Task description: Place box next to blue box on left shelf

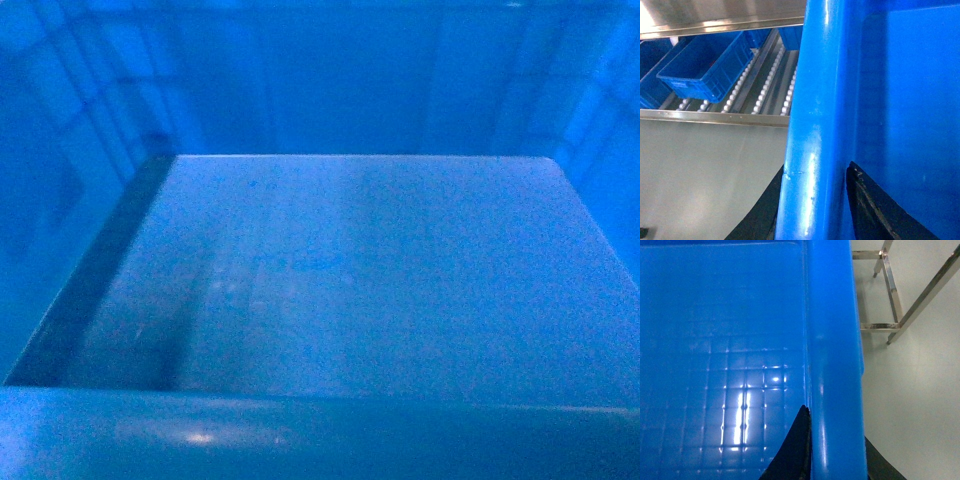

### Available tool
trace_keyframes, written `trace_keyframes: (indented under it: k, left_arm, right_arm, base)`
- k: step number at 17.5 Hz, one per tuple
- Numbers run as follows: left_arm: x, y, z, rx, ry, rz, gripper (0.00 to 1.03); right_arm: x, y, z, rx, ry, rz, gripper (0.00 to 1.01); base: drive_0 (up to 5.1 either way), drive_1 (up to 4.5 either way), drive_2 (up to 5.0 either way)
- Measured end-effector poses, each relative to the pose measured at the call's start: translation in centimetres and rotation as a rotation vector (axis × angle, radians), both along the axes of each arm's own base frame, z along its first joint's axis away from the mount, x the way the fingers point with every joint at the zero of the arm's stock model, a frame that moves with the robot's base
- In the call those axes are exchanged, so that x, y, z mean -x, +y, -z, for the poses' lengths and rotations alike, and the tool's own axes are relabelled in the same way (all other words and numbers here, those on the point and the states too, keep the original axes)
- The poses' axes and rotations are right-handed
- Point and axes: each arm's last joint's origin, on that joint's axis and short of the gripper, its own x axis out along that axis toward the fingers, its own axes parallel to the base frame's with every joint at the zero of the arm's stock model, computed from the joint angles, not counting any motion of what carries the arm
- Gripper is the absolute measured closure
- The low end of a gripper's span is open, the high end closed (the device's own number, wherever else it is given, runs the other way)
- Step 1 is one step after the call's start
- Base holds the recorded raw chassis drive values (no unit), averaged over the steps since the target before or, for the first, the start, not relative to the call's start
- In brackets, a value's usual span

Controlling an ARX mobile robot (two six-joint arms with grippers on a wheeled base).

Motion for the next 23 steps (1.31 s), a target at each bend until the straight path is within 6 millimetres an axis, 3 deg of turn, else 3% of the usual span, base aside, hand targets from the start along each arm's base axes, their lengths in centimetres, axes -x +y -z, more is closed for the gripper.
trace_keyframes:
  k: [23]
  left_arm:
    - [0.0,0.0,0.0,-0.001,0.0,-0.001,0.73]
  right_arm:
    - [0.0,0.0,-0.02,-0.001,-0.001,0.0,0.92]
  base:
    - [-4.8,1.62,3.4]
